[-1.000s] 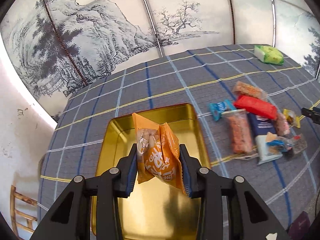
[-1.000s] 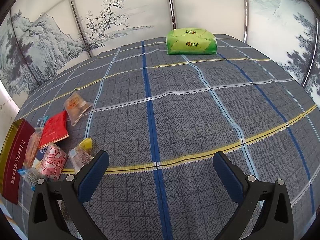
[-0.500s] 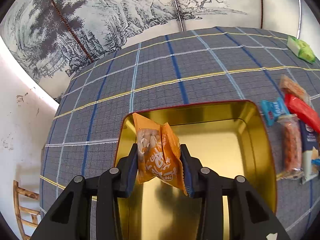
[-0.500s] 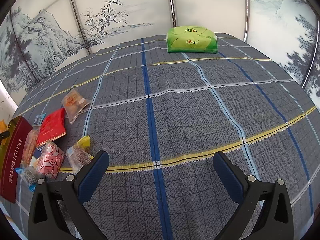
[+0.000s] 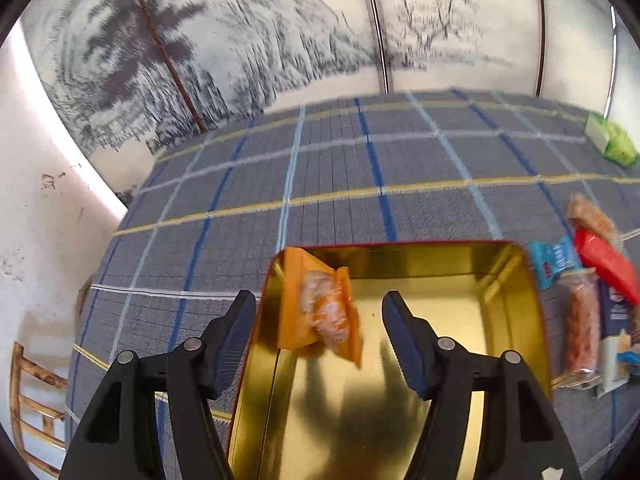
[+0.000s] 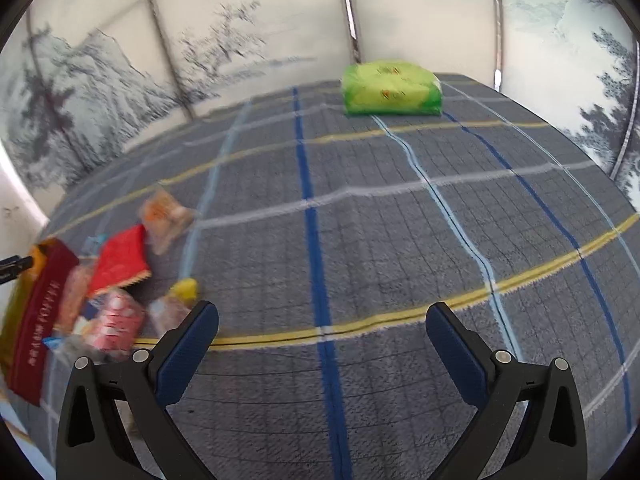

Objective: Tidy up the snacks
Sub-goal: 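Carry the orange bag into the gold tin and open the left gripper, then grasp the blue-wrapped candy with the right gripper and drop it into the tin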

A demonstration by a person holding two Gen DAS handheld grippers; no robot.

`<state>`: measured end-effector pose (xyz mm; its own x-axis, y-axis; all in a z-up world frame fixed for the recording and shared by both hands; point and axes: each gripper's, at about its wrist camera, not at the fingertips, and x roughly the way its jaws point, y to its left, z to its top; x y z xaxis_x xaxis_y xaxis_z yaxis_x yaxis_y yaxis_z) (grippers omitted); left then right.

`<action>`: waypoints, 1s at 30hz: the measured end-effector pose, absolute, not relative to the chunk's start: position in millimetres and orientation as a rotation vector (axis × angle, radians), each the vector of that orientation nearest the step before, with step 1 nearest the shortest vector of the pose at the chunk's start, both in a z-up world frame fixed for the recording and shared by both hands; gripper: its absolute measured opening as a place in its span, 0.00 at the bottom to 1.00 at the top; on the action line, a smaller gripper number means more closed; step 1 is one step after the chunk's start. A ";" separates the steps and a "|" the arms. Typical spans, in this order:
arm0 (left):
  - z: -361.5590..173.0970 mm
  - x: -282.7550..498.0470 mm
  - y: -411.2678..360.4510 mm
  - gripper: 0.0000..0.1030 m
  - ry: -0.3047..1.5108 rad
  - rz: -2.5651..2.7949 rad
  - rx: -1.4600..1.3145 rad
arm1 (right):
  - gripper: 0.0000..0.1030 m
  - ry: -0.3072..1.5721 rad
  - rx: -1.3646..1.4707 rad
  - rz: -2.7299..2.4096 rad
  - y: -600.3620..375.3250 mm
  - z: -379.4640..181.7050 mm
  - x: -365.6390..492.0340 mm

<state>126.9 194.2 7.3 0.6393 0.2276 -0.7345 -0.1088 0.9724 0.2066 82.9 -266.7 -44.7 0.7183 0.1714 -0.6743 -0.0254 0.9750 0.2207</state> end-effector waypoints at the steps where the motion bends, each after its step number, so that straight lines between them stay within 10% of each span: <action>1: 15.6 114.6 191.9 0.66 0.813 0.185 0.140 | 0.97 0.713 0.190 0.162 -263.2 -37.6 73.7; 6: 46.7 44.0 194.3 0.87 0.600 0.203 0.052 | 0.90 0.660 0.011 0.471 -203.6 -7.3 38.2; 12: 50.0 -21.6 206.2 0.88 0.513 0.281 -0.040 | 0.58 0.707 -0.149 0.685 -134.4 1.2 29.4; 30: -5.3 -50.6 253.9 0.89 0.596 0.414 -0.118 | 0.22 0.867 -0.247 0.687 -90.7 -12.7 62.9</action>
